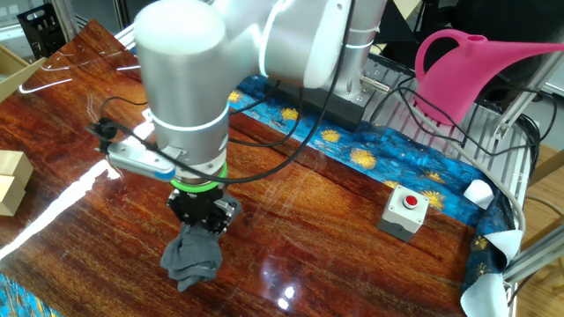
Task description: Clean the table with a cloth
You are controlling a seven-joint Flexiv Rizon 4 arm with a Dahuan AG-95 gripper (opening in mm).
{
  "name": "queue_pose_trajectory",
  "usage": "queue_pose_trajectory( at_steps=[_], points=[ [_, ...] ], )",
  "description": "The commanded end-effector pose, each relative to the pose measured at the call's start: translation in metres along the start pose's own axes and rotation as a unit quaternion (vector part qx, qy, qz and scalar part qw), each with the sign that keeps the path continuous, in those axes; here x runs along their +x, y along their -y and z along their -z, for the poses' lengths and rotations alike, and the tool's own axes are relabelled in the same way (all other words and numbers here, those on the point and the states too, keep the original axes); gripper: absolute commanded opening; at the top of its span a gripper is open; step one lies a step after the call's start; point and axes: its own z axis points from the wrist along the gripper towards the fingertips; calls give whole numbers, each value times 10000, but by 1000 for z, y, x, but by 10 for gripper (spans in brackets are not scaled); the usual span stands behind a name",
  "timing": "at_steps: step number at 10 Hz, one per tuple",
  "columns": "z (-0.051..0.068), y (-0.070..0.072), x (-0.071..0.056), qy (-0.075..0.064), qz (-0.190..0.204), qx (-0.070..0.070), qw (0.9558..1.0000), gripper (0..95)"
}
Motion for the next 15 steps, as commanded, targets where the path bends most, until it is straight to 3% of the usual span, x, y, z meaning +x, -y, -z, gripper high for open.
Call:
queue_pose_trajectory(
  at_steps=[1,4,6,11,15],
  points=[
    [1,0,1,62,-237,229,9994,0],
    [1,0,1,207,-354,365,9985,0],
    [1,0,1,188,-224,346,9990,0],
    [-14,29,27,179,102,241,9995,0],
    [-26,31,41,268,101,247,9993,0]
  ],
)
